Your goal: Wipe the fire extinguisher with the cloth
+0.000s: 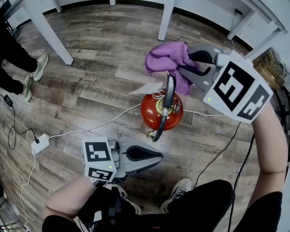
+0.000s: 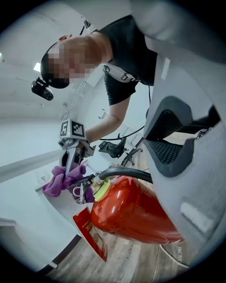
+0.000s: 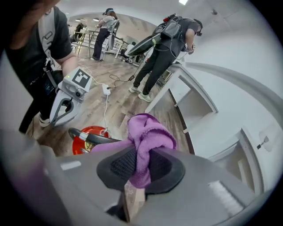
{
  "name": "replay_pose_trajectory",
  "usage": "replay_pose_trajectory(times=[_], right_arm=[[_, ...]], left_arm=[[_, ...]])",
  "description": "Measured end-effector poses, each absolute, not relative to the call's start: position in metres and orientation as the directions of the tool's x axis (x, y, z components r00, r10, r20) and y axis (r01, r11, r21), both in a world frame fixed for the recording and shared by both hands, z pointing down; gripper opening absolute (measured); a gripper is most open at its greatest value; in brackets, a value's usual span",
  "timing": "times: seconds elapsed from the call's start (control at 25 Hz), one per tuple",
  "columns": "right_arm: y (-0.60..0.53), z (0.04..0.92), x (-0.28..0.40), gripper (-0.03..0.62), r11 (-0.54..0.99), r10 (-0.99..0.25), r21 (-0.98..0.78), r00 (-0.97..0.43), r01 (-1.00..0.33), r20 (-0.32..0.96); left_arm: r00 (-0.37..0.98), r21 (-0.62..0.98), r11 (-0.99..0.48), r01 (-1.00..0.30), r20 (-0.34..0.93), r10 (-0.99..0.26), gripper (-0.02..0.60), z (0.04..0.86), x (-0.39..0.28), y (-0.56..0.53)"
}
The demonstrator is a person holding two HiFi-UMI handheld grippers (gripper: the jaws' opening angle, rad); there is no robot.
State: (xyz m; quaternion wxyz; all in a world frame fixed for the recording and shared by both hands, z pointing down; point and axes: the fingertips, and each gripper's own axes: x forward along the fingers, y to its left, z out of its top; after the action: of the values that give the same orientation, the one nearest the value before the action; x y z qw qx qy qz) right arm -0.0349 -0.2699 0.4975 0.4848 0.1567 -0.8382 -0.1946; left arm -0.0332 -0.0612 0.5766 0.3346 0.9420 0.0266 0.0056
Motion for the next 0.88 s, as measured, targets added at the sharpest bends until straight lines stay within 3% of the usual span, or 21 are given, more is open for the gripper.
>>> replay_pose_trajectory(times=[0.4,0.88], right_arm=[[-0.272,0.499,-0.039,0.051,0.850,-0.478,0.526,-0.458,-0.025,0.750],[-0.154,0.542,-0.058,0.050,0.762,-0.449,0.586,-0.429,0.275,0.784]], left_arm=[[0.998,0.643,-0.765,0.046,-0.005,0.056,-0.002,0.580,-0.031,-0.063],[0.996,0.650,-0.756,0.077,-0.017,0.088,-0.002,0.582,-0.025,-0.057]])
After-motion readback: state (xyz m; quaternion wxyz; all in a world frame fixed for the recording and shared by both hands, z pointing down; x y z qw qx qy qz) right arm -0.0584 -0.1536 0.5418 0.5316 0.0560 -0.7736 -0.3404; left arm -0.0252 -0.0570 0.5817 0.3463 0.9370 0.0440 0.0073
